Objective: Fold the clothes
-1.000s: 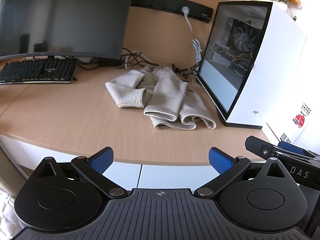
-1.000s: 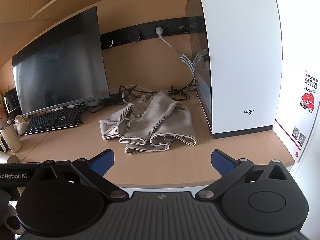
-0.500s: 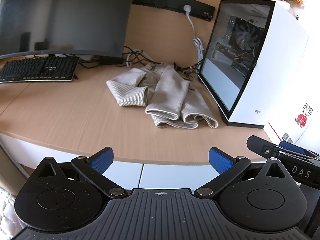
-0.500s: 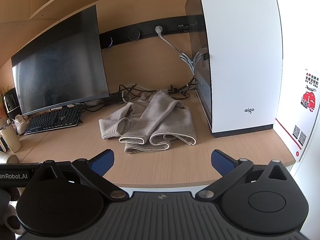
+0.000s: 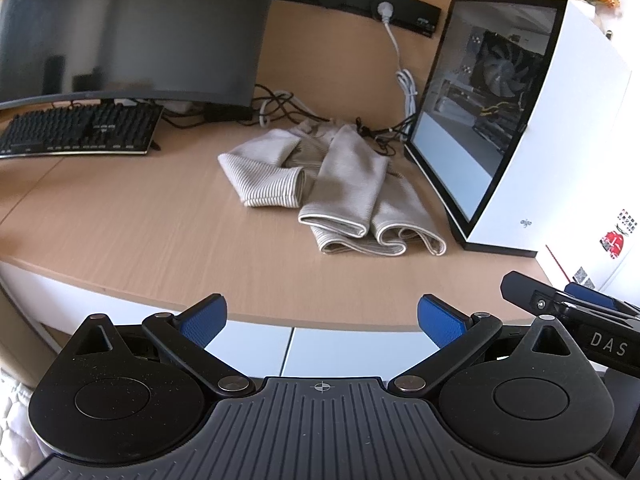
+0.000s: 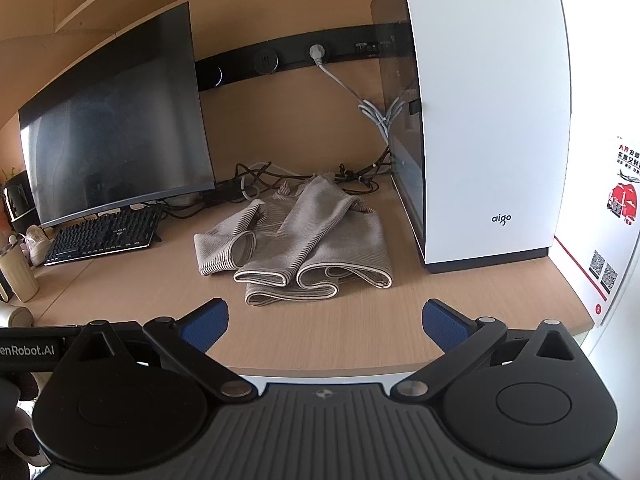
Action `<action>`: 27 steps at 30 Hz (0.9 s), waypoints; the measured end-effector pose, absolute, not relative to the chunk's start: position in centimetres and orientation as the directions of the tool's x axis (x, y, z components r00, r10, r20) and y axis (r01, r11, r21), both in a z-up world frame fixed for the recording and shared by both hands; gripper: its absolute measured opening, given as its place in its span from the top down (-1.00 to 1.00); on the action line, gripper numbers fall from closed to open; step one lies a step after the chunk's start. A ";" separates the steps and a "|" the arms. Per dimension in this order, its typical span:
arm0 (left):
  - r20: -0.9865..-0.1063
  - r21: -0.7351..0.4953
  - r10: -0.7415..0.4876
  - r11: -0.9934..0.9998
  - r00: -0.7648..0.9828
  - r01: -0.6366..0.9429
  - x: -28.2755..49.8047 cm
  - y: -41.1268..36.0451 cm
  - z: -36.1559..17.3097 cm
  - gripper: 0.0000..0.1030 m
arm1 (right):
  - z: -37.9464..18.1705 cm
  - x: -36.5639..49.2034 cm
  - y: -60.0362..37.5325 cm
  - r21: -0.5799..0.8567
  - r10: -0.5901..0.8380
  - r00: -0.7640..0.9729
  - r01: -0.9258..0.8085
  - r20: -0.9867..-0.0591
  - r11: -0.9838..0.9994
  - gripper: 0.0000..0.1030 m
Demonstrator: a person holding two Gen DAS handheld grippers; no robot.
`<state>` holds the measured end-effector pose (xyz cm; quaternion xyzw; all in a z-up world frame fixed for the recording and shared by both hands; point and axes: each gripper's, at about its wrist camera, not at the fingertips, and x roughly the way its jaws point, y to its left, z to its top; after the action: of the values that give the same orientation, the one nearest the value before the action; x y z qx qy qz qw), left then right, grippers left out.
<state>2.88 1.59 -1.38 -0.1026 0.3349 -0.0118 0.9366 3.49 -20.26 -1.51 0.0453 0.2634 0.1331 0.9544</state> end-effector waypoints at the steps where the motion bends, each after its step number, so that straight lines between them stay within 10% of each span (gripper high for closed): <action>1: -0.627 -0.200 -0.090 0.979 0.774 -0.049 3.0 1.7 -1.5 -1.00 | -1.6 3.6 -20.2 0.155 0.279 0.823 -0.232 -0.494 0.960 -1.00; 27: -0.715 -0.388 -0.320 0.921 0.621 0.028 19.5 10.7 -5.6 -1.00 | -3.6 16.1 -14.1 0.200 0.138 0.723 0.000 -0.677 0.980 -1.00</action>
<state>19.45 10.72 -5.61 -0.1724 0.4239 -0.0984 0.8837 16.06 -14.13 -3.61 0.0933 0.3703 0.0372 0.9235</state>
